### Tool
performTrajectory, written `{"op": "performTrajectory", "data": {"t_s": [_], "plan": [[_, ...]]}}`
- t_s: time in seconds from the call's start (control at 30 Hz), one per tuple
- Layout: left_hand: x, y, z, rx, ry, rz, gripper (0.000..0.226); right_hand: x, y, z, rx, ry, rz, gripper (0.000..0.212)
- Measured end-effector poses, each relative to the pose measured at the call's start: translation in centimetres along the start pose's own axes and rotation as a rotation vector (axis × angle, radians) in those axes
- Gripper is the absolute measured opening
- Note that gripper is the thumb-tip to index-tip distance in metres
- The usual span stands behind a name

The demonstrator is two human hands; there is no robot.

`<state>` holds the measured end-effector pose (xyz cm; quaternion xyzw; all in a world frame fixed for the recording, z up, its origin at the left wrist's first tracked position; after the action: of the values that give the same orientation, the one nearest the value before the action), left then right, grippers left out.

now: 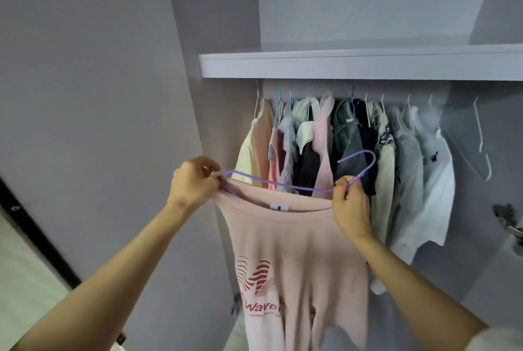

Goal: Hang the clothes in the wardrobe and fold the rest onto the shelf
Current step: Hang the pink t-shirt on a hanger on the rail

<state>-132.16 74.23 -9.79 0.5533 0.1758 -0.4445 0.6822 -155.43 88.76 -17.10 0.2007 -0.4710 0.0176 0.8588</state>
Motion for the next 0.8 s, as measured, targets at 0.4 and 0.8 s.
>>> {"op": "performTrajectory", "data": {"t_s": [0.4,0.8], "plan": [[-0.7,-3.9,-0.4,0.208,-0.074,0.018,0.032,1.1,2.2,3.9,0.123,0.426,-0.402,0.021],[-1.4,-5.2,-1.2,0.317,-0.102,0.134,0.019,2.4,1.0,1.9,0.395,0.368,-0.266,0.014]]}}
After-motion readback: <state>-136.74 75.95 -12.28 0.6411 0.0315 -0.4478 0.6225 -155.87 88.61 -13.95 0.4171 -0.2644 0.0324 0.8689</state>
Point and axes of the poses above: each hand's wrist, its own z-axis towards the middle knuckle, its own y-axis out of the back of the hand, x = y × z, the point moved 1 cm from there along z, towards the middle knuckle, and after that the axes turned 4 degrees about -x, right-handed, at the moved point
